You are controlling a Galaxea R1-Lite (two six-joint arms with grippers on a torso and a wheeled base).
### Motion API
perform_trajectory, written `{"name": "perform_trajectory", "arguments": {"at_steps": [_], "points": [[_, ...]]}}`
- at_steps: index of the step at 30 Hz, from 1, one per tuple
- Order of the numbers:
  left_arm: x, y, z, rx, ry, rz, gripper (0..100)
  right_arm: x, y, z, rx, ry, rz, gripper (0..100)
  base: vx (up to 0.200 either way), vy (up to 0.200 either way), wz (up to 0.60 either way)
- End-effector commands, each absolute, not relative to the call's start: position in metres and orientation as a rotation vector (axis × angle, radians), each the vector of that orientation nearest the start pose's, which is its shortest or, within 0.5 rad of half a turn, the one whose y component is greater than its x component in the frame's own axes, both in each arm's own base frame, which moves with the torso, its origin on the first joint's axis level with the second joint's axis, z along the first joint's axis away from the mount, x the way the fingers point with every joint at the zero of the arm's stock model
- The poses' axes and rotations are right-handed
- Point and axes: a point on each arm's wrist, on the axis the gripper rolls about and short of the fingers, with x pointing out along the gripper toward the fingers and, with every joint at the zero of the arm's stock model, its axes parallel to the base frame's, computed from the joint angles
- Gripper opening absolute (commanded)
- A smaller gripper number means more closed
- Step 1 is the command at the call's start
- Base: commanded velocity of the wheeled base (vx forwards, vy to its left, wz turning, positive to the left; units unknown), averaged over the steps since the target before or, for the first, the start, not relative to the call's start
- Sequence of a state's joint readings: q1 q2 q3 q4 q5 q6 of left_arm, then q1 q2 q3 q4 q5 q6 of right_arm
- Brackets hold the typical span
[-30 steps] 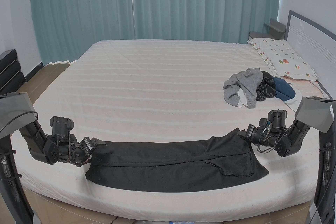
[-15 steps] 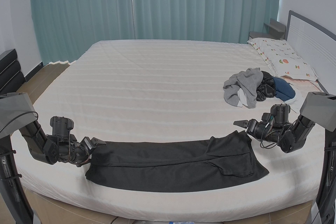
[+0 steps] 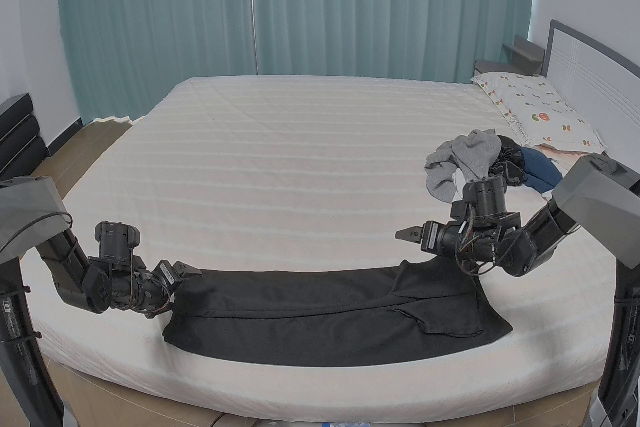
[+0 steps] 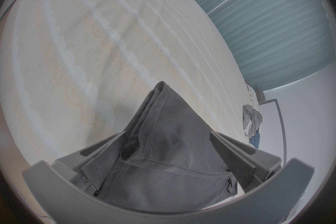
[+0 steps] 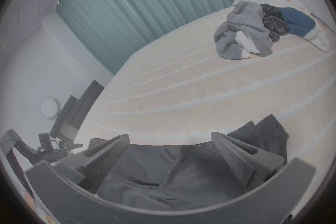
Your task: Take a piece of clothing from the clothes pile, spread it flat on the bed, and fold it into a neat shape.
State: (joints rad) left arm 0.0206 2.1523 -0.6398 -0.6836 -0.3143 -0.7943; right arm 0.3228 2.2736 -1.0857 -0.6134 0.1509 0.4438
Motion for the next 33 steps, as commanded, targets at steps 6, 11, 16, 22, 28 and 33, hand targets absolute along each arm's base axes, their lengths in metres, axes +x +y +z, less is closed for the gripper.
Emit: {"name": "perform_trajectory", "arguments": {"at_steps": [6, 11, 16, 22, 28, 33], "points": [[0.319, -0.001, 0.006, -0.880, 0.895, 0.063, 100, 0.396, 0.161, 0.002, 0.228, 0.725, 0.346, 100, 0.000, 0.000, 0.00], [0.318, -0.001, 0.006, -0.880, 0.895, 0.063, 100, 0.402, 0.165, -0.009, 0.183, 0.718, 0.326, 0, 0.000, 0.000, 0.00], [0.318, -0.001, 0.006, -0.880, 0.895, 0.063, 100, 0.406, 0.166, -0.020, 0.128, 0.724, 0.327, 0, 0.000, 0.000, 0.00], [0.318, -0.001, 0.006, -0.880, 0.895, 0.063, 100, 0.409, 0.167, -0.016, 0.124, 0.704, 0.316, 0, 0.000, 0.000, 0.00], [0.318, -0.001, 0.006, -0.880, 0.896, 0.064, 100, 0.410, 0.174, -0.009, 0.131, 0.670, 0.333, 0, 0.000, 0.000, 0.00], [0.318, -0.001, 0.006, -0.880, 0.896, 0.064, 100, 0.408, 0.182, -0.008, 0.123, 0.665, 0.353, 0, 0.000, 0.000, 0.00]]}}
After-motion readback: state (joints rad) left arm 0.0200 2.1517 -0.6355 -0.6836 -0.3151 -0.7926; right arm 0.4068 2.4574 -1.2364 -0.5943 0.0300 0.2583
